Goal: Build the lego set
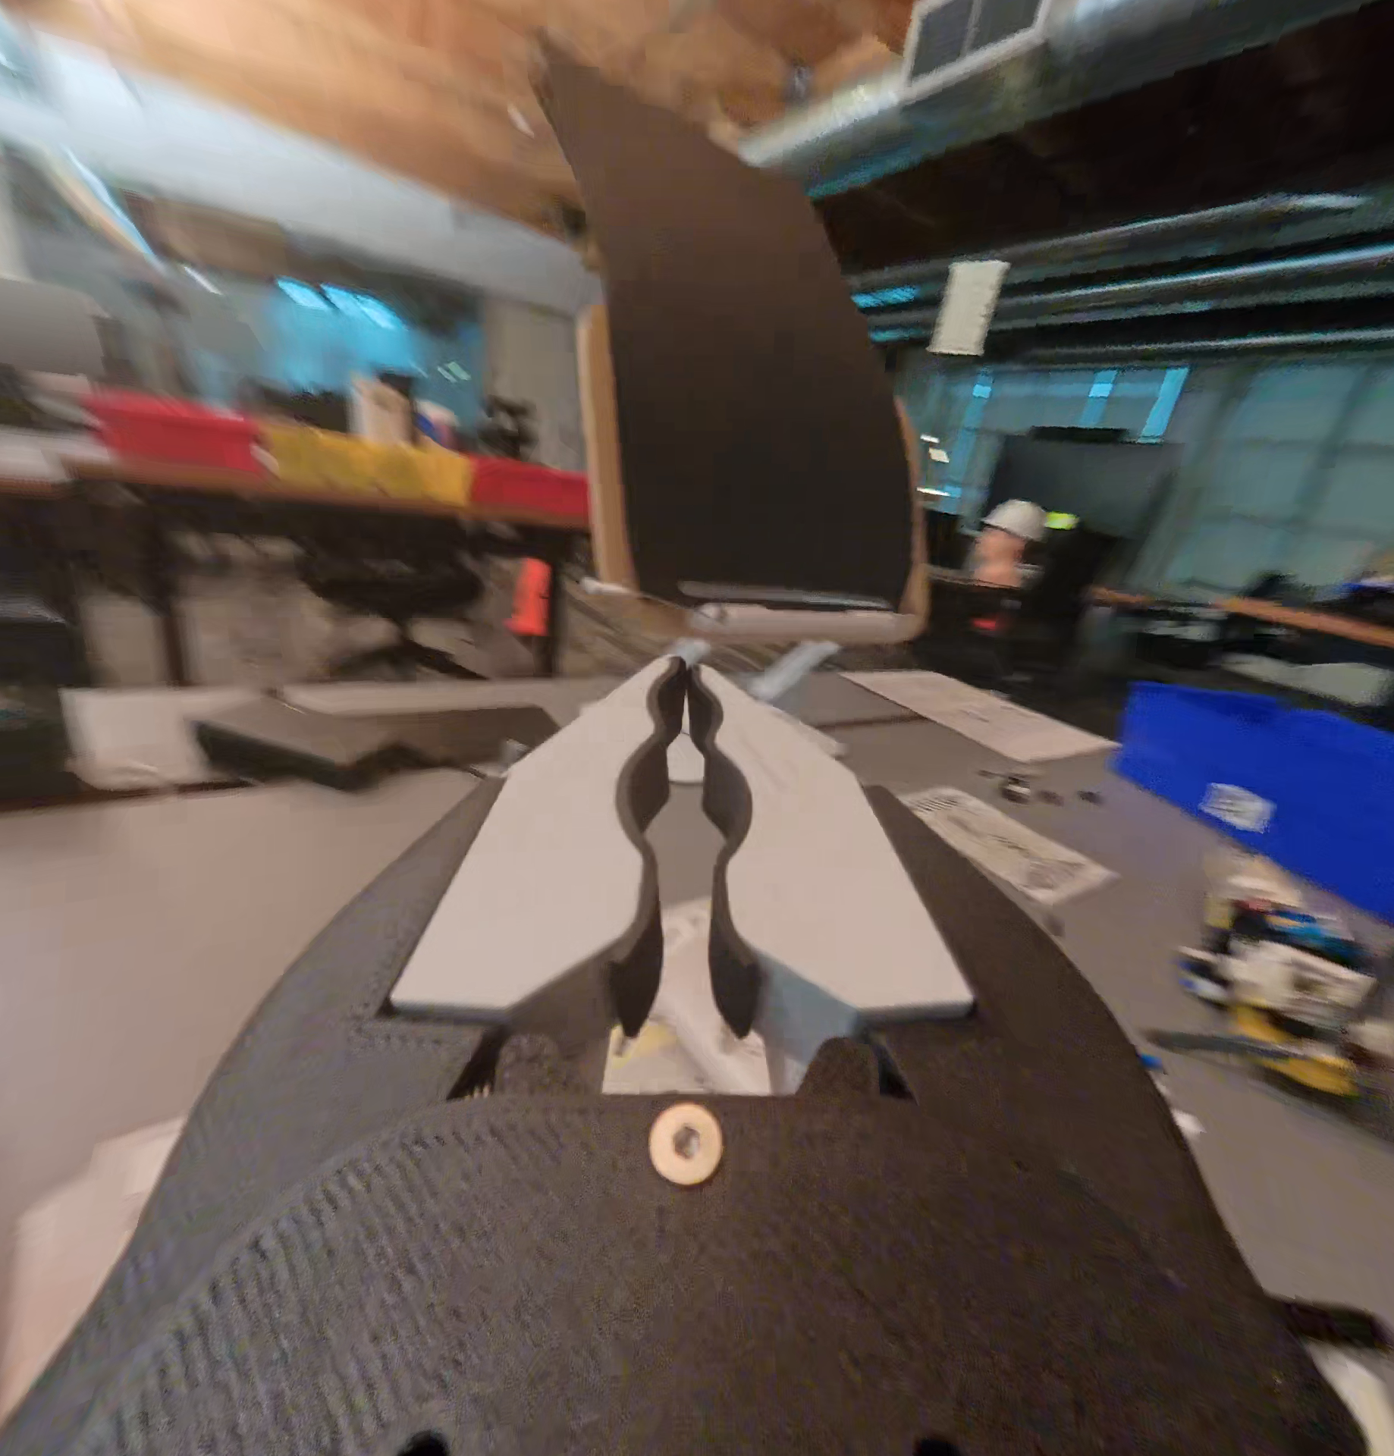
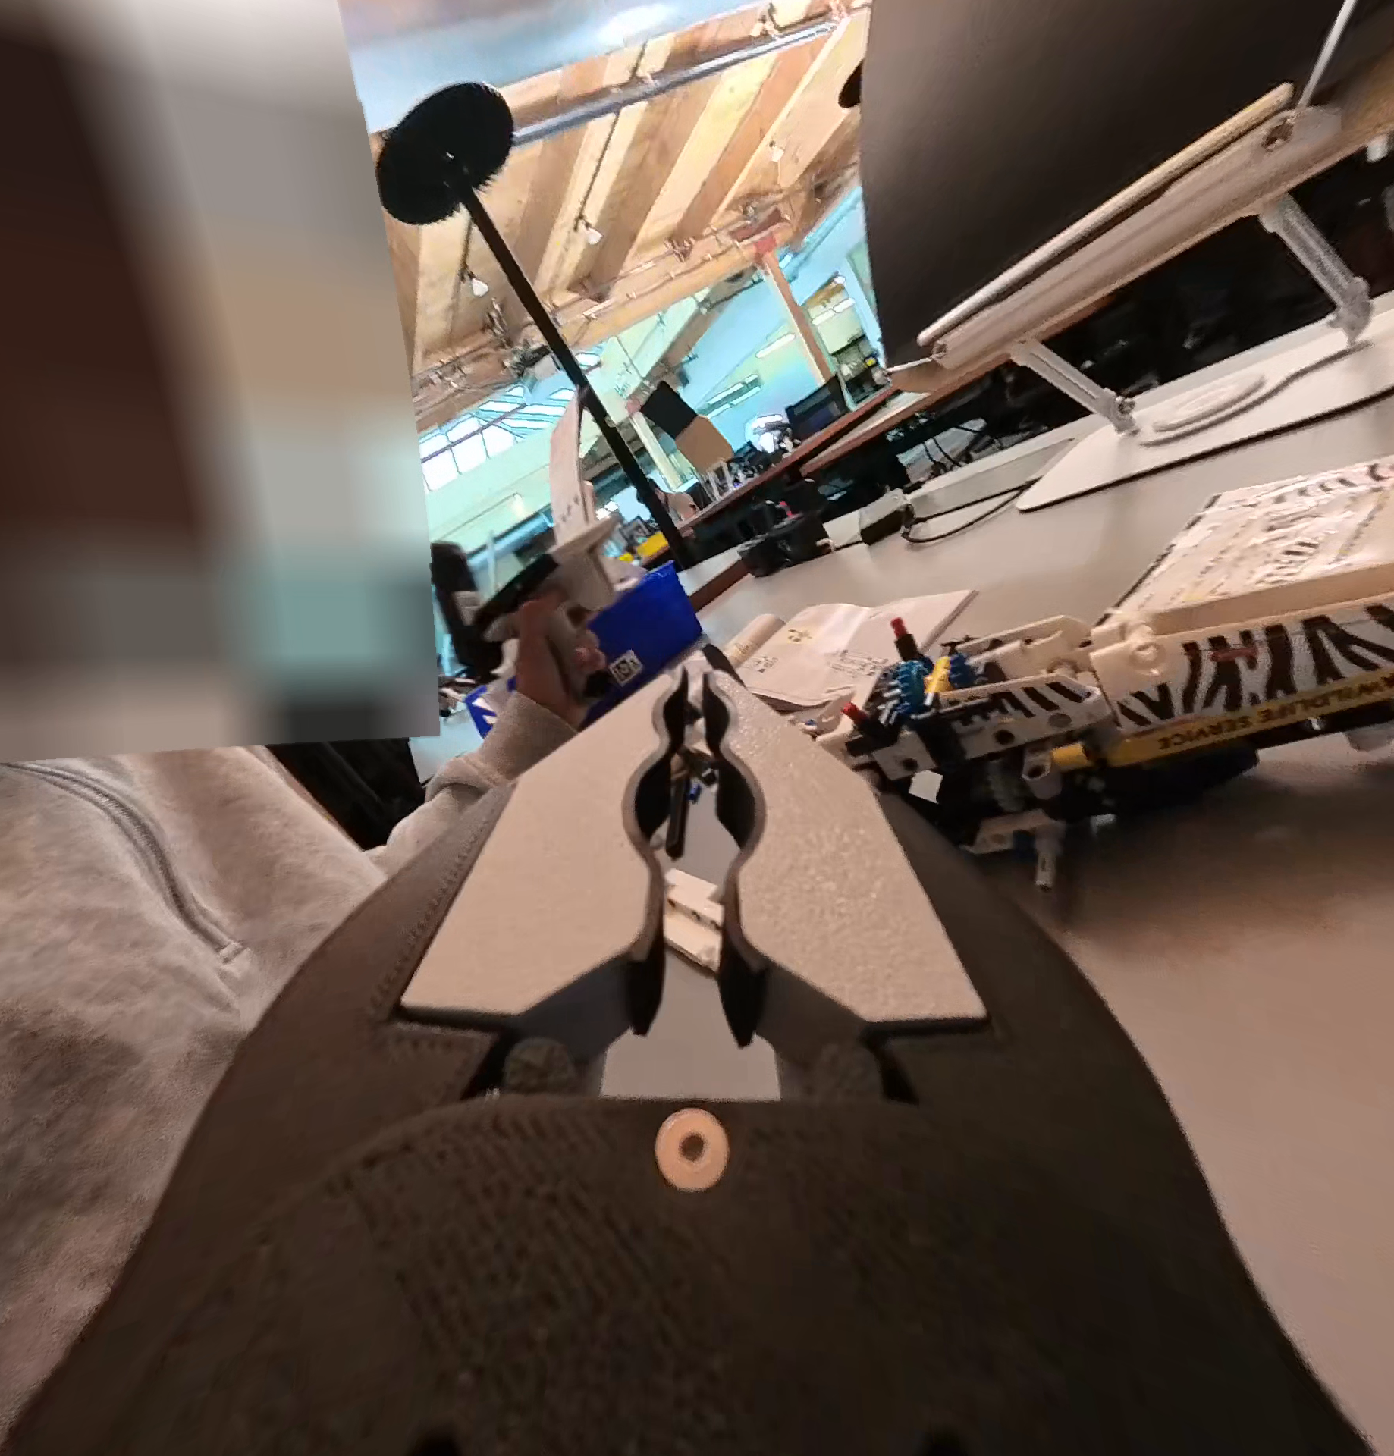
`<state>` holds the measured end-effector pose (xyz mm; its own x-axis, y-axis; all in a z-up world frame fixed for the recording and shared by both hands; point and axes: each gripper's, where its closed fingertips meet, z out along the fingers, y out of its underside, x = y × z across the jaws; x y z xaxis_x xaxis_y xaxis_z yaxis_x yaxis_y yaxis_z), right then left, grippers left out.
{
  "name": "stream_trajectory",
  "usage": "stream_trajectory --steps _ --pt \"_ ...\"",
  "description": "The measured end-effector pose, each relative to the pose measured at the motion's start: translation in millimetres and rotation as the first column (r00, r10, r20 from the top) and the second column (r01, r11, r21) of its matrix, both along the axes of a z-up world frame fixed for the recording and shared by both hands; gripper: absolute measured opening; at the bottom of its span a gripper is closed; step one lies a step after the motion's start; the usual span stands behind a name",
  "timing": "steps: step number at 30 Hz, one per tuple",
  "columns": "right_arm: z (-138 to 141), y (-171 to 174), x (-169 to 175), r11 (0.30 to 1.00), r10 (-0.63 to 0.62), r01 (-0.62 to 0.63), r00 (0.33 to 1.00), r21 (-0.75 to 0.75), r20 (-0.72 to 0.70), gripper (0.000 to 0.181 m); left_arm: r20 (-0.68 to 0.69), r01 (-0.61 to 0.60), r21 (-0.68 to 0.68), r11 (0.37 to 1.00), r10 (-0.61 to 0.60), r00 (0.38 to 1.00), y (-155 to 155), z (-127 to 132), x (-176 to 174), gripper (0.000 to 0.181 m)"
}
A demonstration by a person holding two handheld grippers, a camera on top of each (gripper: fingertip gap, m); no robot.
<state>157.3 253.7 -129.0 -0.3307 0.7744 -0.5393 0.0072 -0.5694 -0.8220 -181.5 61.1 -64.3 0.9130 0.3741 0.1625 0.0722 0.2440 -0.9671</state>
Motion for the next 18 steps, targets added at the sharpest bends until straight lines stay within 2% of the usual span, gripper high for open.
stream_trajectory --steps 1,3,7,18 --pt "-1.5 -0.1 -1.3 1.000 0.000 0.000 1.000 0.000 0.012 0.001 -0.045 -0.068 0.004 0.998 0.068 0.997 -5.4 4.2 -2.2 0.000" --pt "-3.4 -0.7 -2.9 1.000 0.007 -0.007 1.000 -0.004 0.026 0.000 -0.047 -0.110 0.010 0.994 0.111 0.993 -8.2 5.3 -5.3 0.000" --pt "-1.2 1.4 -0.4 1.000 -0.007 0.007 1.000 -0.009 0.007 0.002 0.039 -0.121 0.017 0.993 0.120 0.992 -11.6 -0.6 -14.2 0.000" --pt "2.3 9.1 4.2 0.998 -0.017 0.015 0.999 -0.067 -0.033 0.013 0.068 -0.052 0.042 0.998 0.049 0.996 -7.2 -1.9 -9.0 0.001"
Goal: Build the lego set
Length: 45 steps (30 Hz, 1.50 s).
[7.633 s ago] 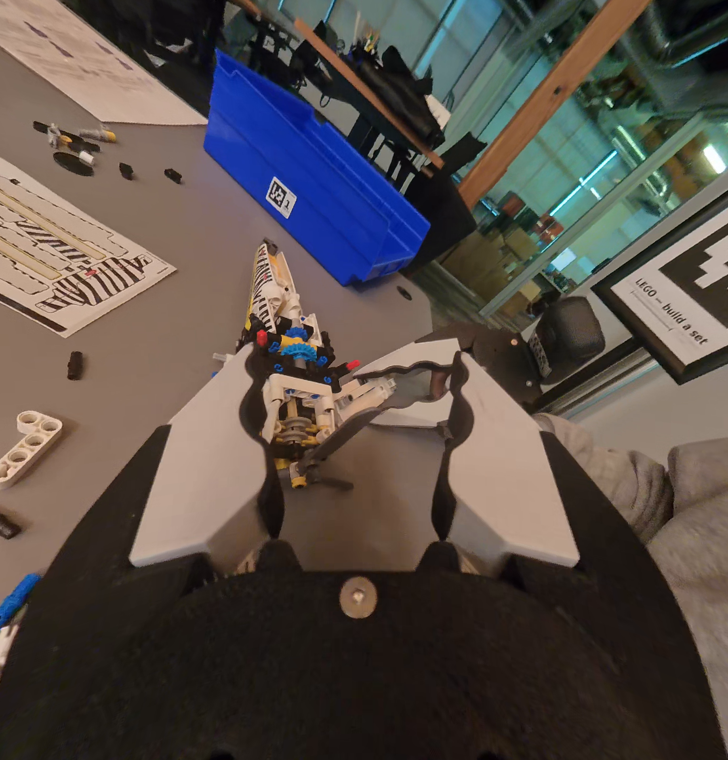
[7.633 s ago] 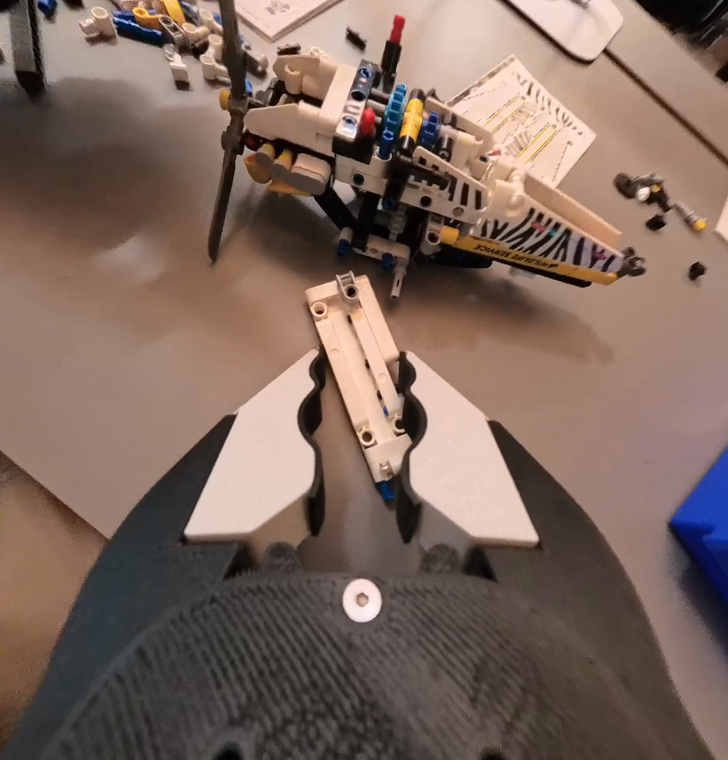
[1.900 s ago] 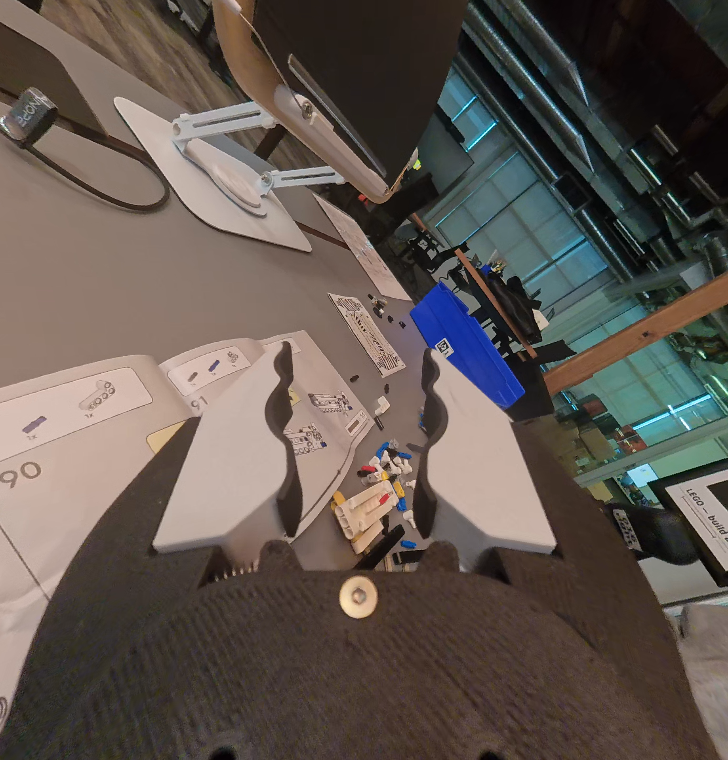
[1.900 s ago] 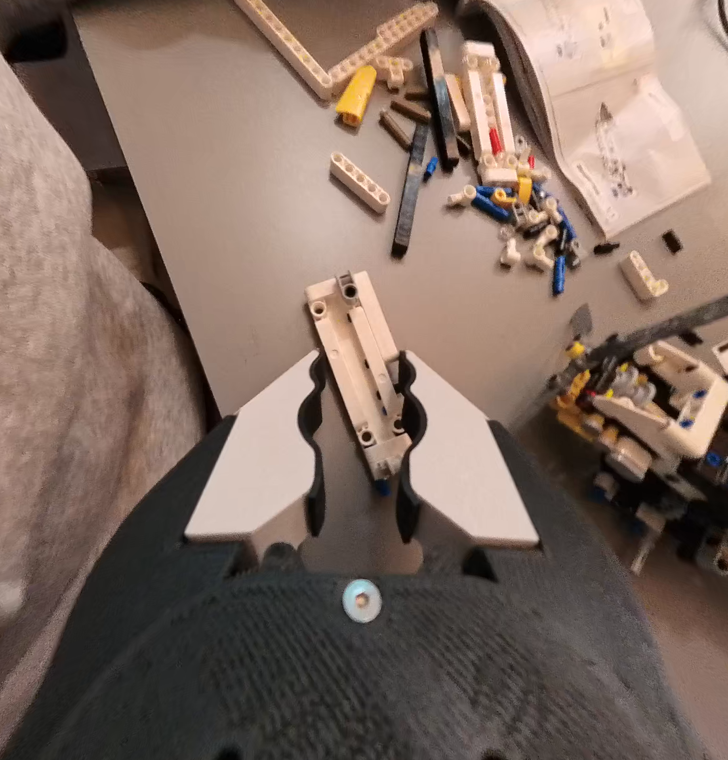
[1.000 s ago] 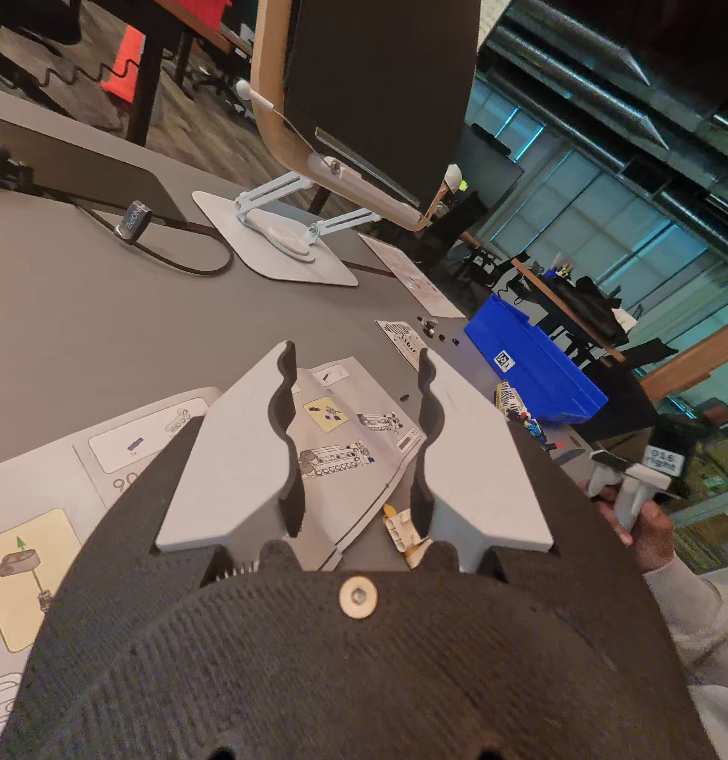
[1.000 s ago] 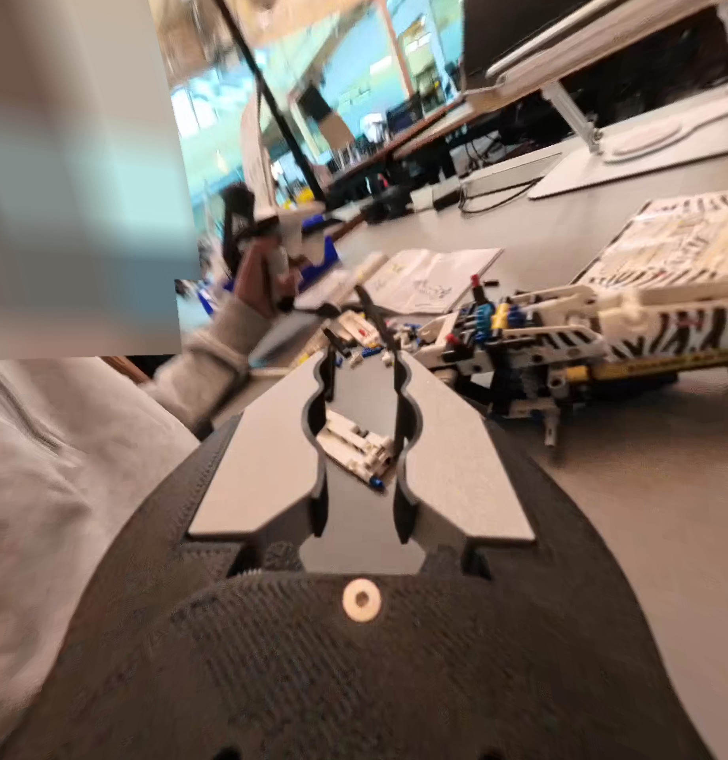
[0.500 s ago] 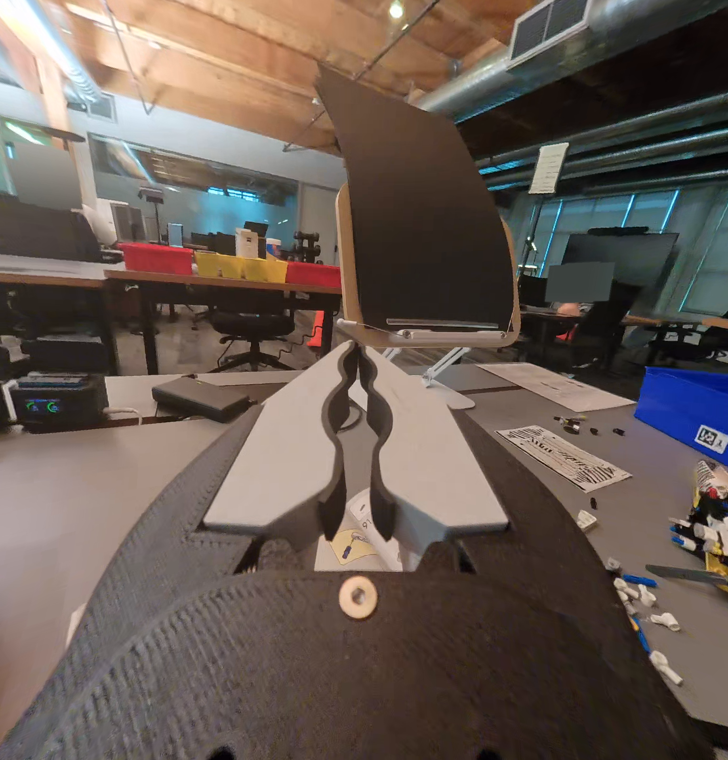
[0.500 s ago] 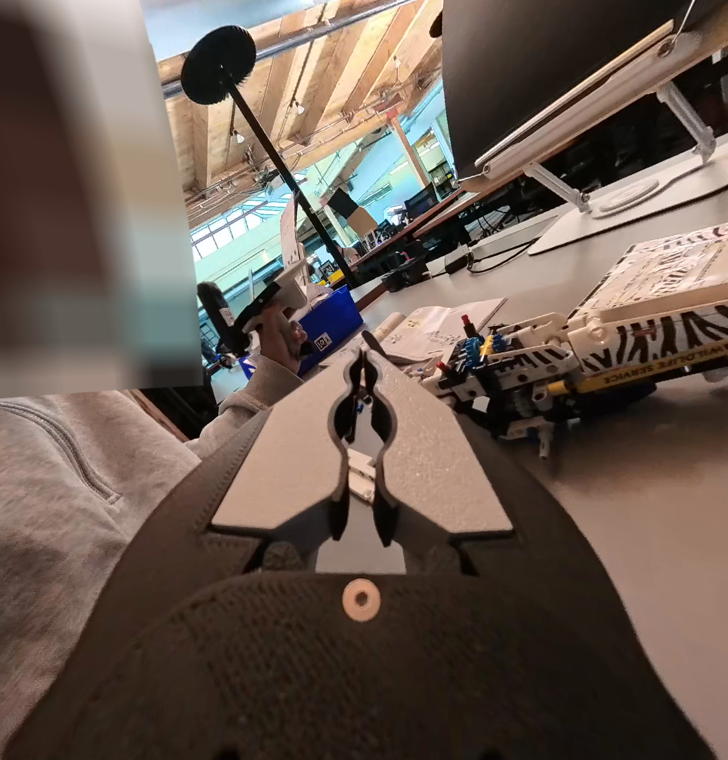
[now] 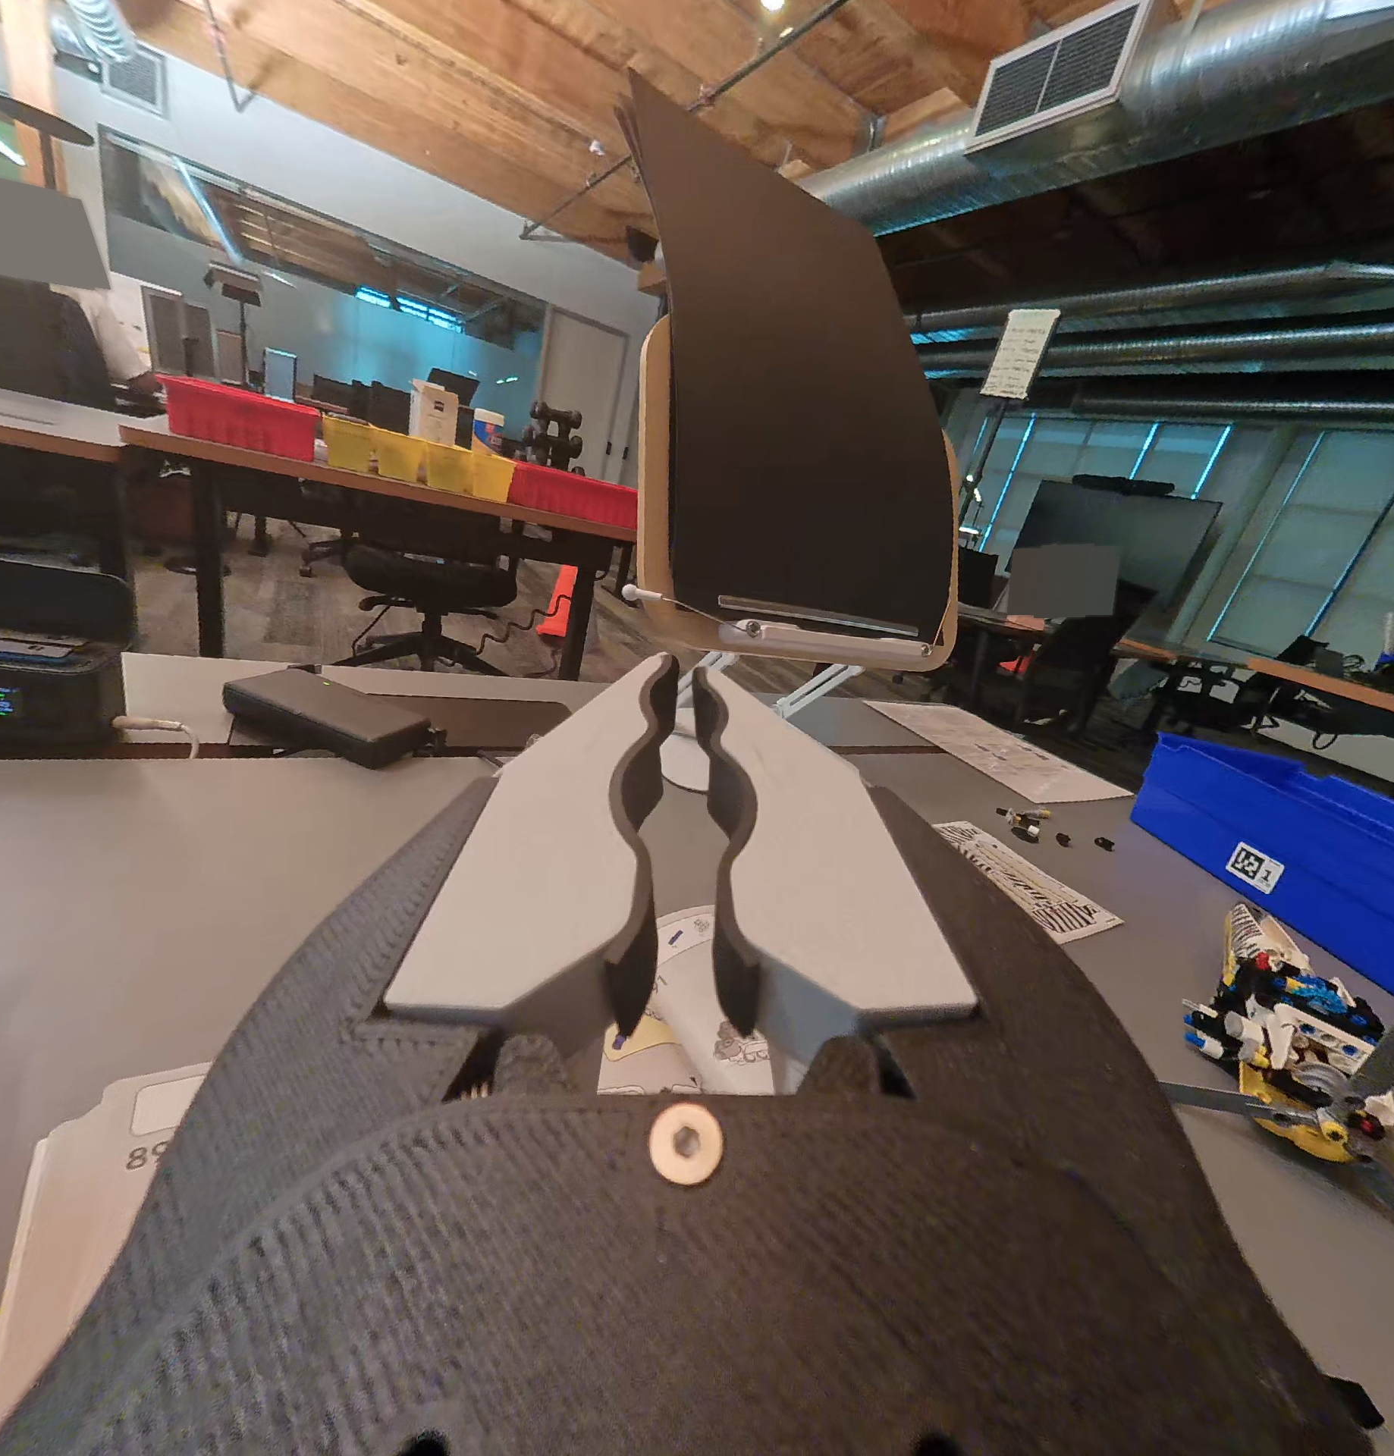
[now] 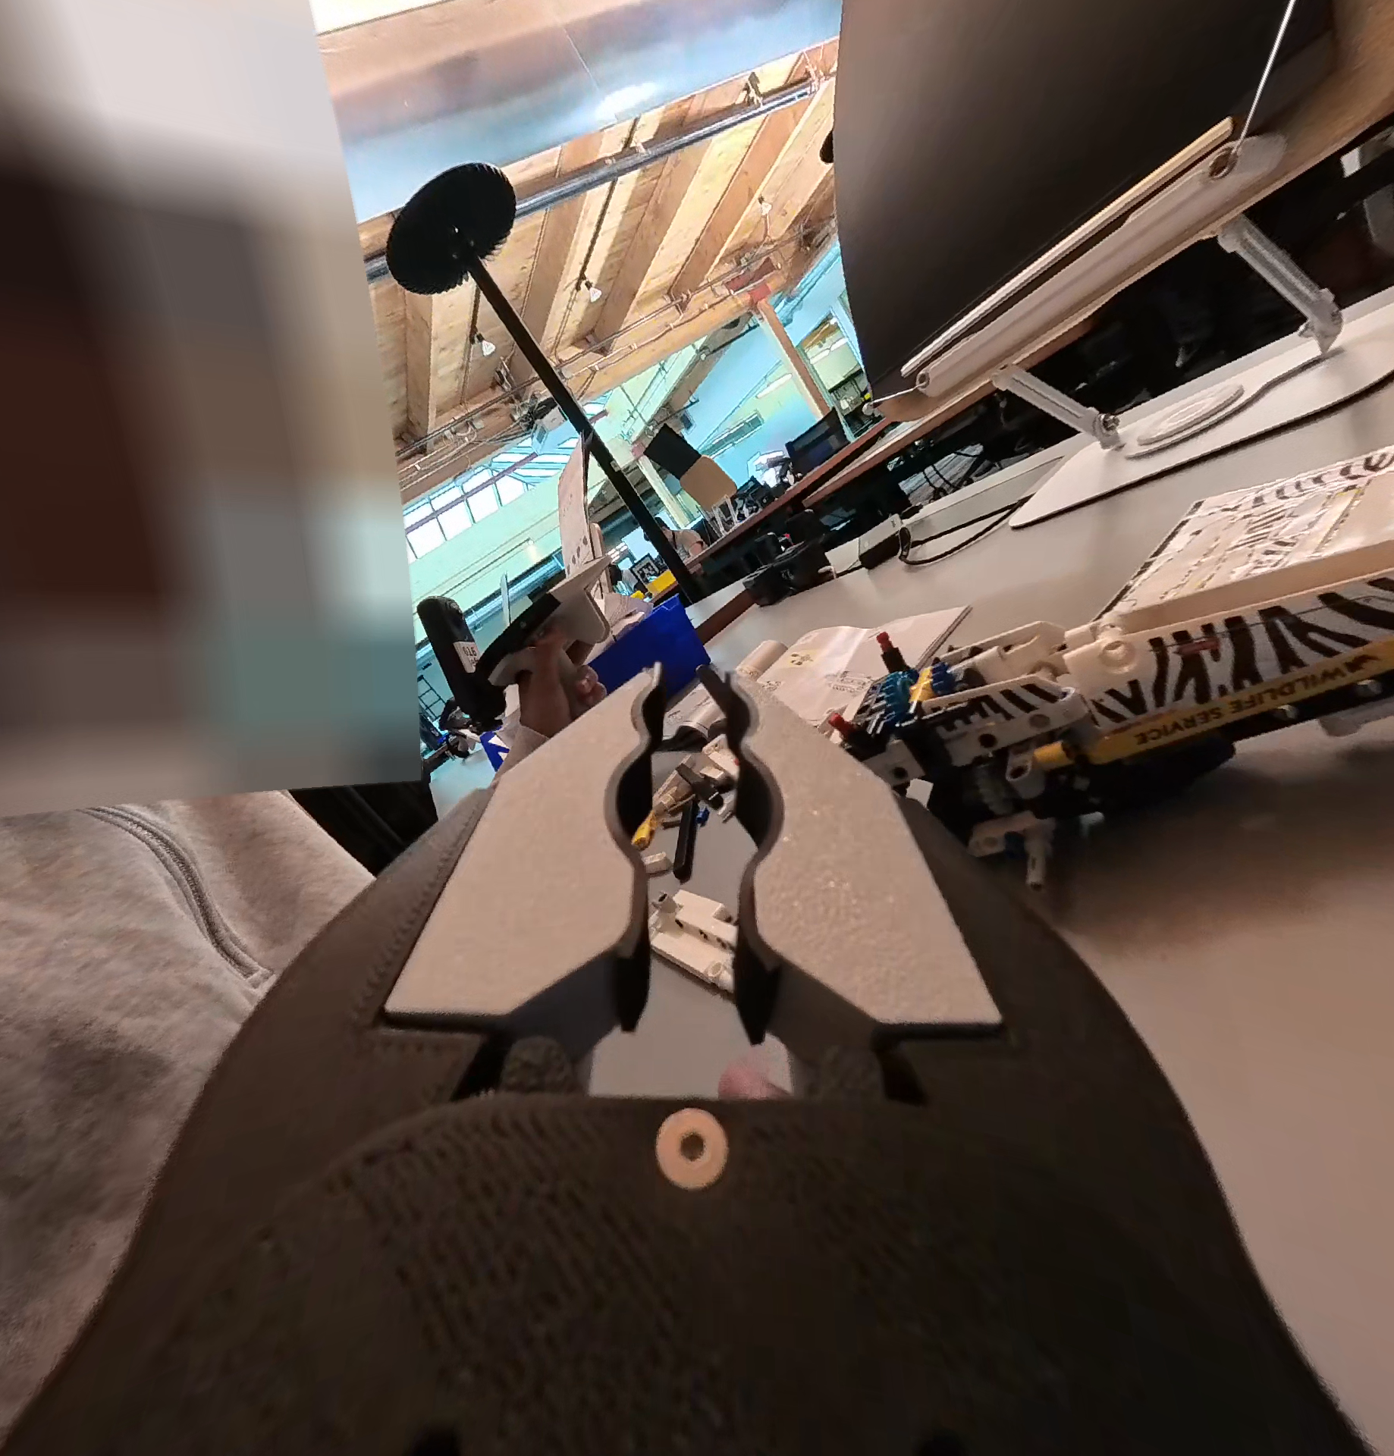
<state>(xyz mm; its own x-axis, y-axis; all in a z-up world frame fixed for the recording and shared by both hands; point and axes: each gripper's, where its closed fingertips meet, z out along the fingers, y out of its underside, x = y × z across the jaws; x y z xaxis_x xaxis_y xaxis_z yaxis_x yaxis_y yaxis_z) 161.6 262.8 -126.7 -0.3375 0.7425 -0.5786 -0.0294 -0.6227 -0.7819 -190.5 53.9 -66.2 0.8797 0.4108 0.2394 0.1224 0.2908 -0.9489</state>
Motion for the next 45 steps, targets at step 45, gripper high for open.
stream_trajectory --steps 45 --pt "-1.7 17.4 -0.8 0.994 -0.101 0.101 0.995 -0.037 0.008 0.019 0.071 -0.098 0.118 0.988 0.090 0.993 -18.8 3.7 -17.7 0.039"
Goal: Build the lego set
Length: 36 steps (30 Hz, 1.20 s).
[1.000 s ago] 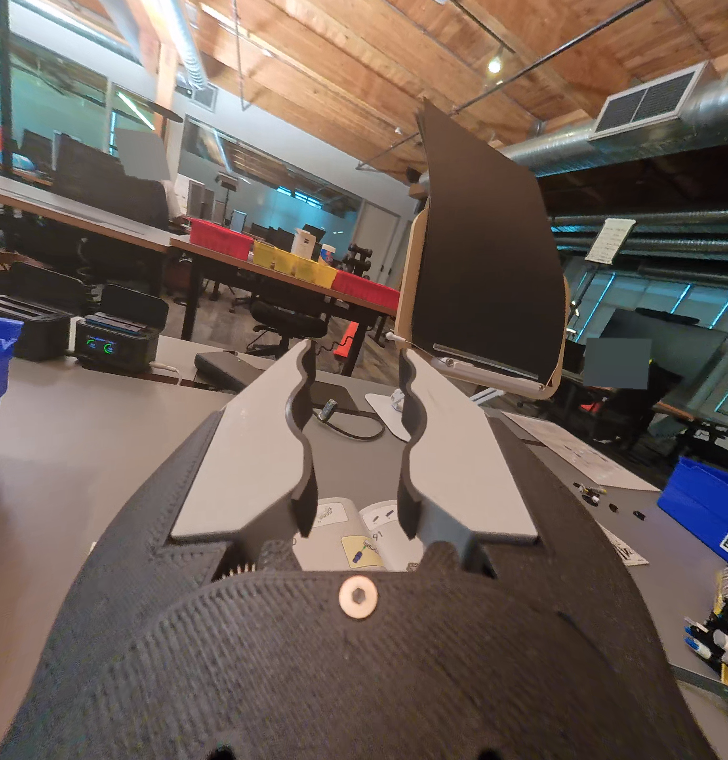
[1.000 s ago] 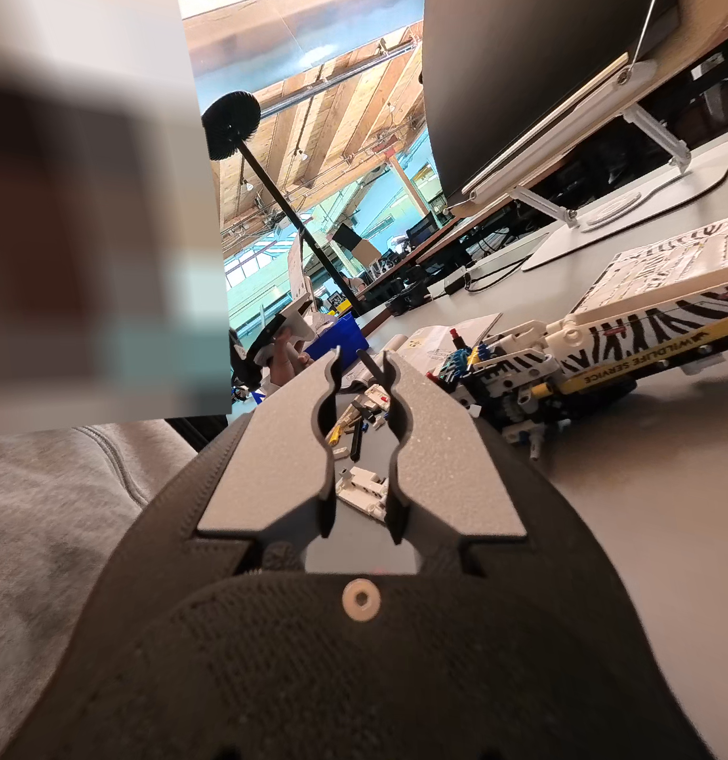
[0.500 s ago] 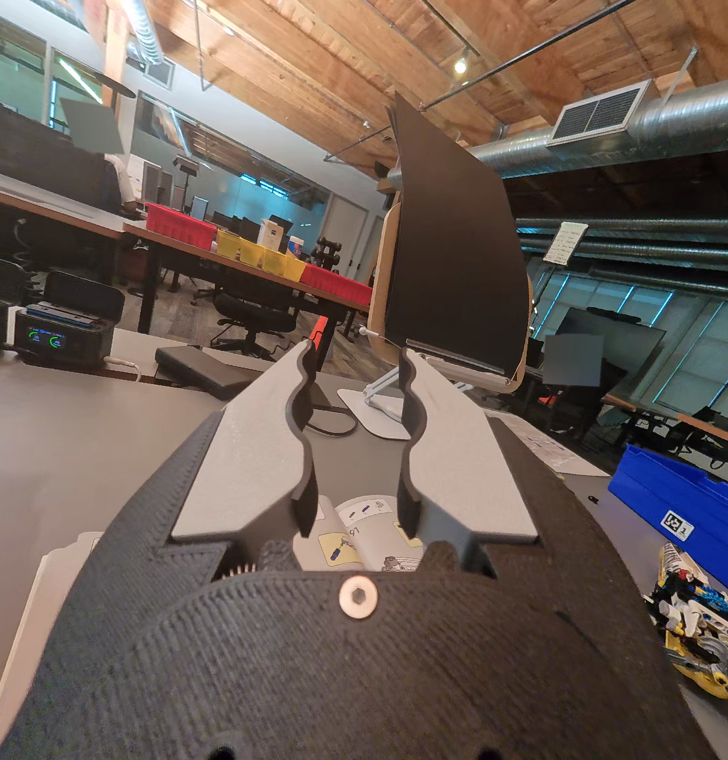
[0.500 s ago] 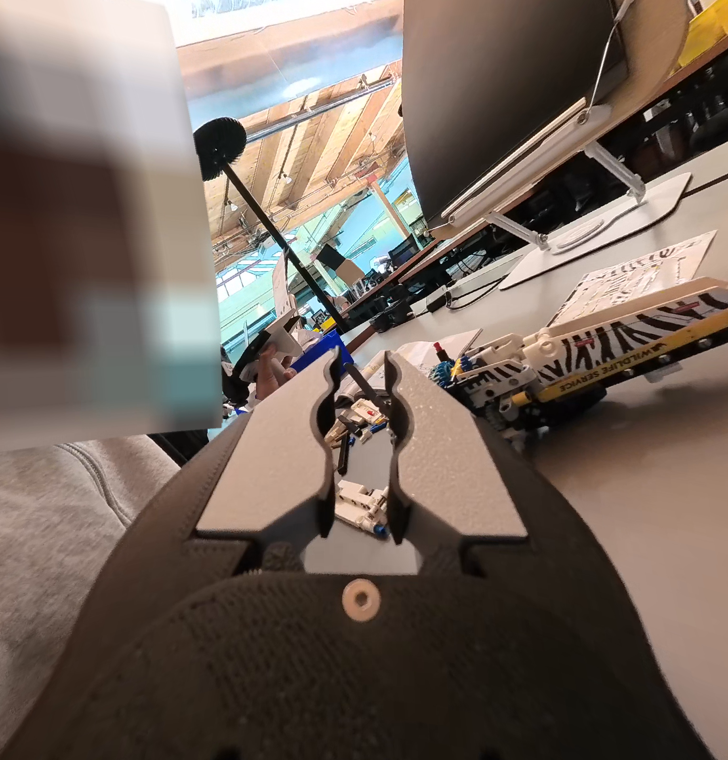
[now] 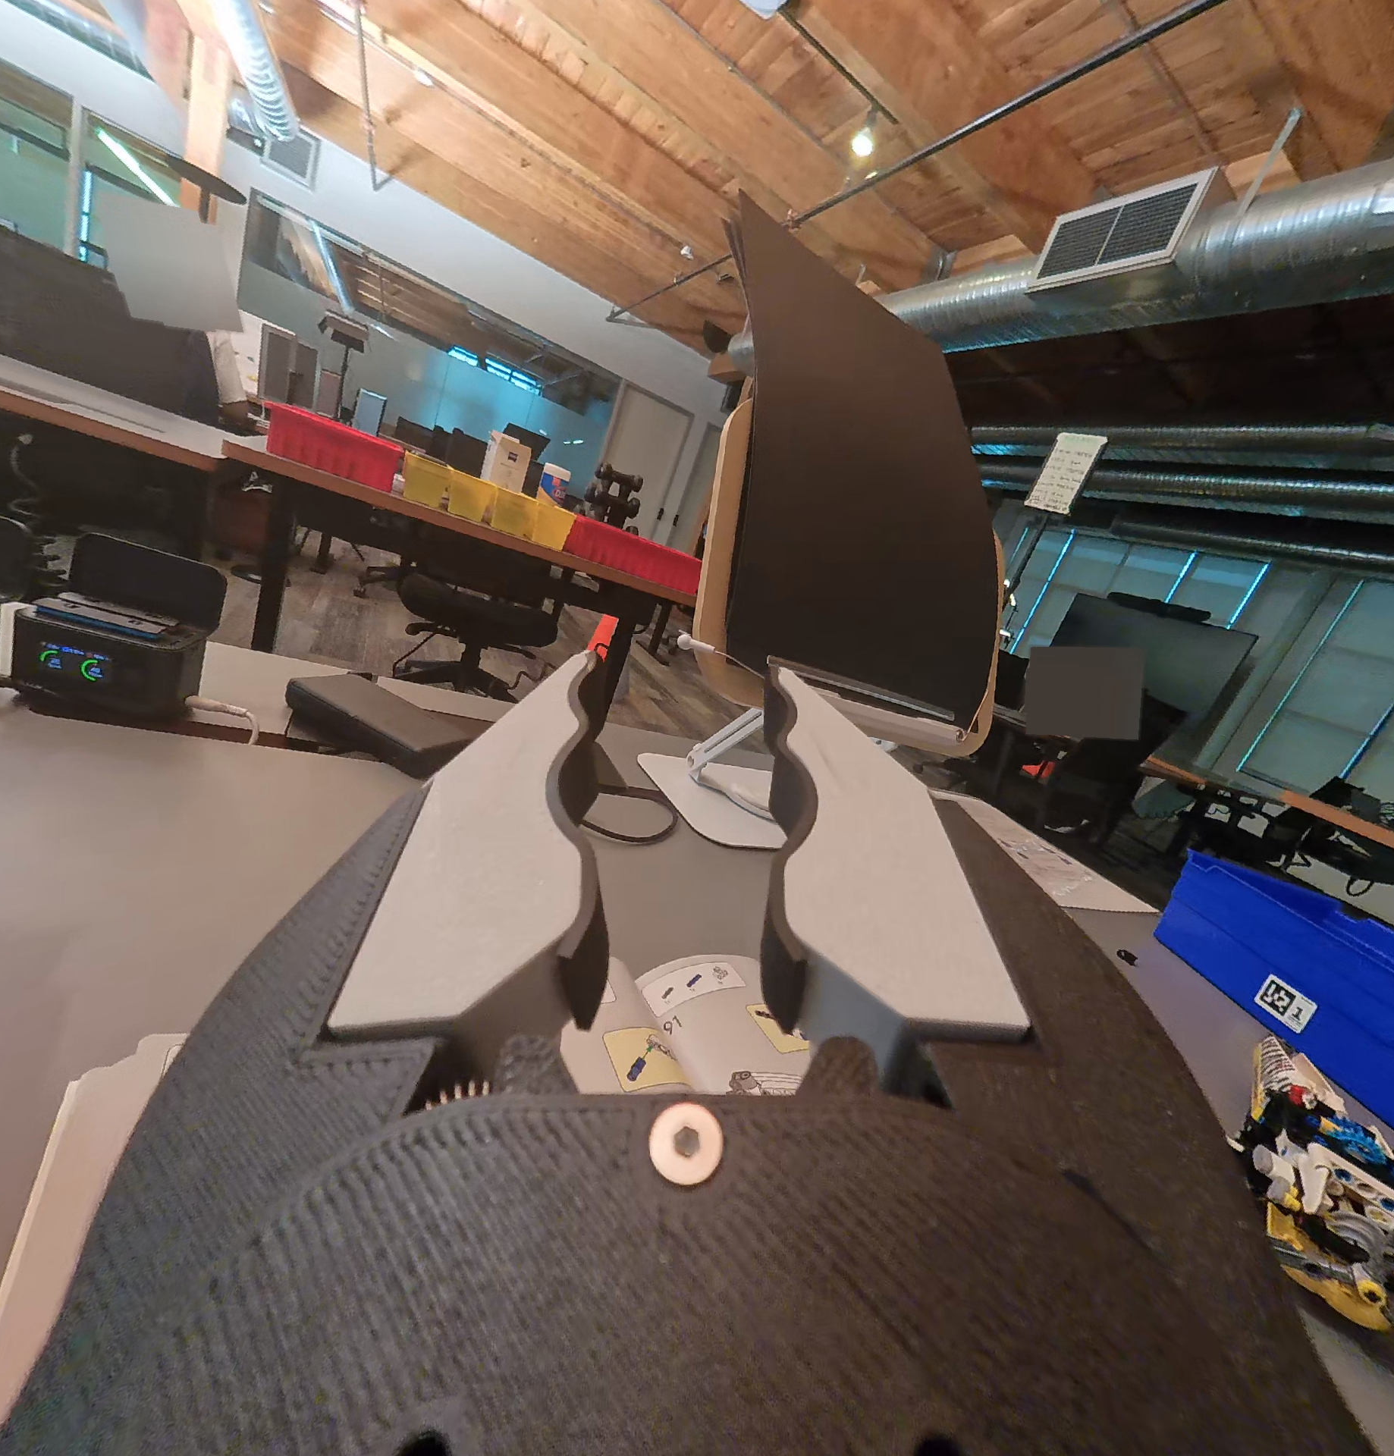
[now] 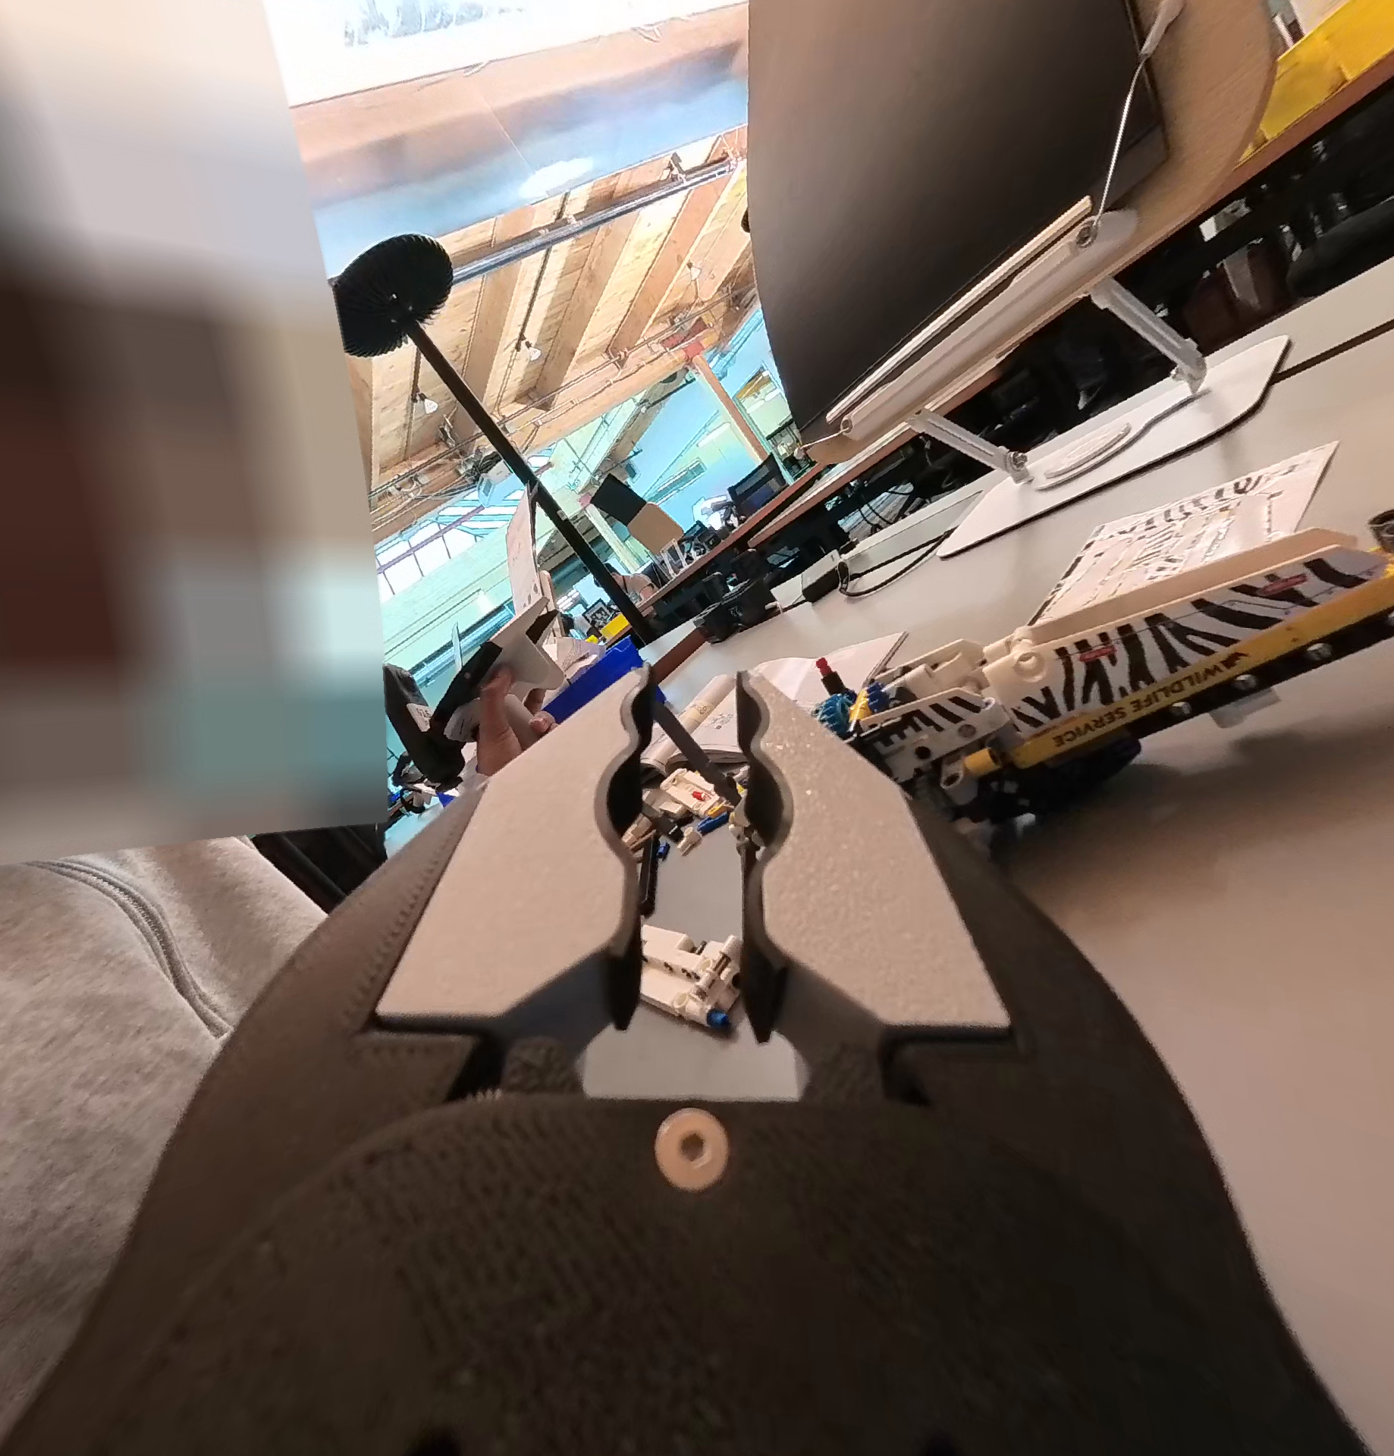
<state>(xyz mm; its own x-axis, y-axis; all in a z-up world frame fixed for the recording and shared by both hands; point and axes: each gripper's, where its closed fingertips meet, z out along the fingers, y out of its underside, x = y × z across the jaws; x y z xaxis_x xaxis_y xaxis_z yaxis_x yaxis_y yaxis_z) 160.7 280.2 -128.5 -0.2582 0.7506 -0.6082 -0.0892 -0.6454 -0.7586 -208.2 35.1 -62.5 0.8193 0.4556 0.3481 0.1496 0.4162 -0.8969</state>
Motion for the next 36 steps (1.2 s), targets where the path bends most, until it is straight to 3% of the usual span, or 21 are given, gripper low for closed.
stream_trajectory --steps 30,36 --pt "0.5 2.0 1.0 1.000 -0.018 0.018 1.000 0.002 -0.003 0.018 -0.003 0.013 0.009 1.000 -0.013 1.000 -0.9 0.7 1.5 0.037" --pt "0.3 2.4 0.9 1.000 -0.018 0.018 1.000 -0.001 -0.003 0.018 0.001 0.075 0.011 0.997 -0.075 0.997 3.4 0.3 6.1 0.020"
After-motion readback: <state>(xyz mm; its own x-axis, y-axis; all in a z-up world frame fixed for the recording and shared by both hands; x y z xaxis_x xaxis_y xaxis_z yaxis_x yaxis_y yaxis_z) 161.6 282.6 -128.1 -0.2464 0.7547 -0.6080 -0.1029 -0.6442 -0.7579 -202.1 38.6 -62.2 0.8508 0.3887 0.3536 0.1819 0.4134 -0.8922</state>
